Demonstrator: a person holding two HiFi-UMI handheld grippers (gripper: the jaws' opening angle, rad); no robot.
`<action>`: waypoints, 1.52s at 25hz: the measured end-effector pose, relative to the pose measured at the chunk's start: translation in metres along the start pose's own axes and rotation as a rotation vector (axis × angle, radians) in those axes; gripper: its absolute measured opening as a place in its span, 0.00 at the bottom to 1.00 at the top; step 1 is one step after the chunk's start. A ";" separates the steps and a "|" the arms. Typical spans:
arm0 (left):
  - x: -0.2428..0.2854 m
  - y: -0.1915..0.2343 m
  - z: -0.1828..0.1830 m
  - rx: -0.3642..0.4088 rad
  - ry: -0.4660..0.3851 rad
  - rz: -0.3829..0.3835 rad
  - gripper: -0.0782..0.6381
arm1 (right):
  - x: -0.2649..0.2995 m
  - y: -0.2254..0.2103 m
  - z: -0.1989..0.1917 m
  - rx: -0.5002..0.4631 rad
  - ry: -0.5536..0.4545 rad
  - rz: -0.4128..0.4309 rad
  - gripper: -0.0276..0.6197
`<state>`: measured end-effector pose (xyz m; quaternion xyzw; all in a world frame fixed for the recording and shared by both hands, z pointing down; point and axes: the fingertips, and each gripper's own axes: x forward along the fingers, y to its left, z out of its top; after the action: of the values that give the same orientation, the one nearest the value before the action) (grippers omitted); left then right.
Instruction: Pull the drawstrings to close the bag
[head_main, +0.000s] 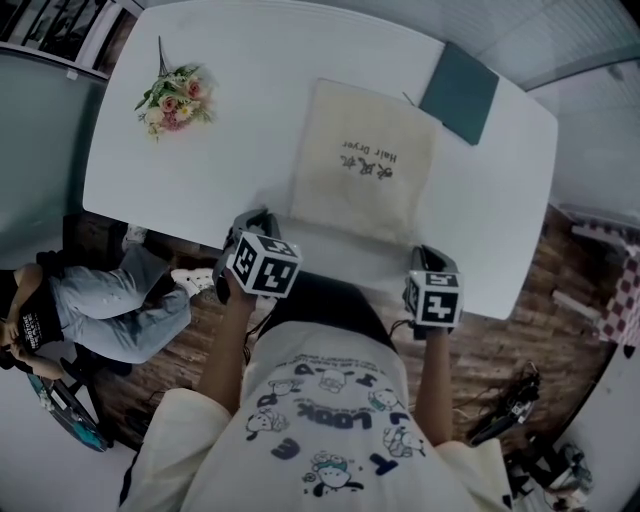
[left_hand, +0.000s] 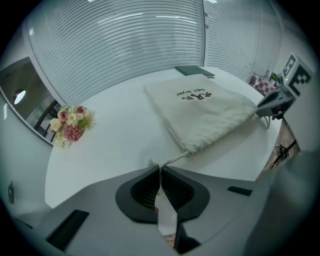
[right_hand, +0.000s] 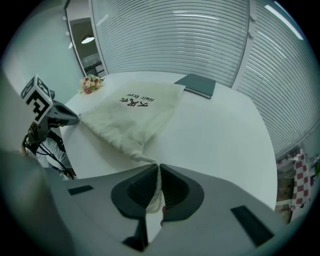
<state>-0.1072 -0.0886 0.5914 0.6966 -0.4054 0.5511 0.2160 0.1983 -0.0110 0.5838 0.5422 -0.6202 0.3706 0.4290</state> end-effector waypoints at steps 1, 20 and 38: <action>0.000 0.002 -0.001 -0.025 0.001 0.007 0.18 | 0.000 -0.004 0.000 0.021 -0.008 -0.012 0.07; -0.001 0.033 -0.018 -0.339 0.000 0.044 0.18 | -0.010 -0.048 0.006 0.353 -0.173 -0.080 0.07; -0.011 0.037 -0.031 -0.146 0.005 -0.002 0.30 | -0.008 -0.042 -0.011 0.227 -0.087 0.032 0.30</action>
<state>-0.1557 -0.0833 0.5851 0.6782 -0.4434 0.5215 0.2676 0.2420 -0.0038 0.5802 0.5930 -0.6005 0.4216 0.3316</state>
